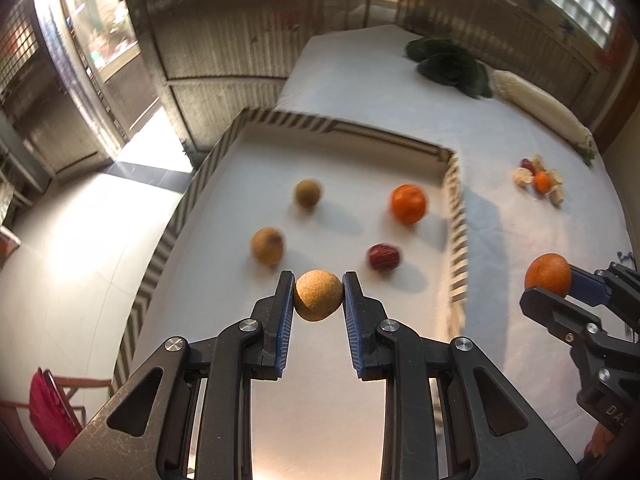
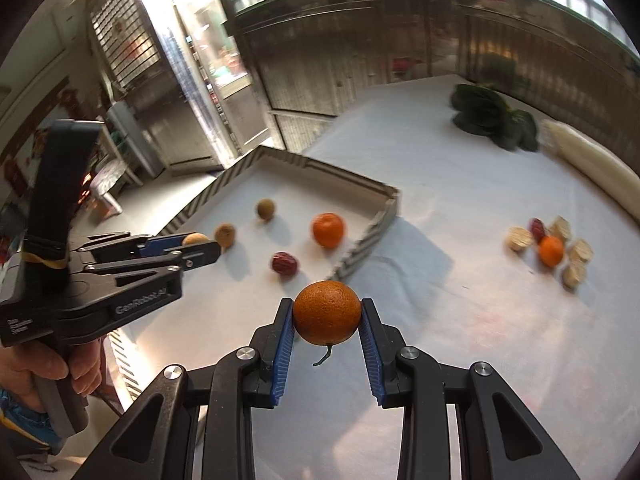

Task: Organize fruits
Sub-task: 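Carry the mandarin and longan in both grippers toward the striped box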

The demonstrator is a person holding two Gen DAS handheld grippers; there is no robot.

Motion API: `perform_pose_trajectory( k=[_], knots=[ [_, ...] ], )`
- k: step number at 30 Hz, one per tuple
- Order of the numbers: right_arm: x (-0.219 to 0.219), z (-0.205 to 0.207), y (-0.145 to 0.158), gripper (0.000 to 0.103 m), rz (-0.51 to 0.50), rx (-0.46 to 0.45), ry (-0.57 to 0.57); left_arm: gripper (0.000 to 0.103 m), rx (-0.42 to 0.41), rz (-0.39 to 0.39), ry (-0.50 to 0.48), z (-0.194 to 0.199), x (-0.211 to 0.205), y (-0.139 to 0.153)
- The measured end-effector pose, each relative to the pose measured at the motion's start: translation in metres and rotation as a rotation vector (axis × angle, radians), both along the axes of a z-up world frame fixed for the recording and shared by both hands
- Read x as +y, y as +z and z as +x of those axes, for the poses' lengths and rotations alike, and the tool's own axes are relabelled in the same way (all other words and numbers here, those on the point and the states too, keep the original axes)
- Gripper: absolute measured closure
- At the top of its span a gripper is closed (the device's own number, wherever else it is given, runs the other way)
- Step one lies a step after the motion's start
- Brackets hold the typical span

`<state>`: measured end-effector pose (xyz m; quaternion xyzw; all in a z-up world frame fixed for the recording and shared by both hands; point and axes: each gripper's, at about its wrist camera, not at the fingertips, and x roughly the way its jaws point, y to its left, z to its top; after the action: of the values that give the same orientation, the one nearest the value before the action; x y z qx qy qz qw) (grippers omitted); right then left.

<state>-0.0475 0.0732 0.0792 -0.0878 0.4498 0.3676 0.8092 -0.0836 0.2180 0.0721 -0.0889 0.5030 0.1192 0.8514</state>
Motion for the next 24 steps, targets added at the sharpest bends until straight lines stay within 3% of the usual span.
perform_pose_trajectory(
  k=[11,24],
  knots=[
    [0.057,0.0,-0.021,0.072,-0.026,0.046,0.136,0.08,0.058,-0.016,0.075,-0.012,0.029,-0.025],
    [0.091,0.012,-0.052,0.072,-0.095,0.083,0.183,0.08,0.062,-0.005,0.108,0.002,0.037,-0.038]
  ],
)
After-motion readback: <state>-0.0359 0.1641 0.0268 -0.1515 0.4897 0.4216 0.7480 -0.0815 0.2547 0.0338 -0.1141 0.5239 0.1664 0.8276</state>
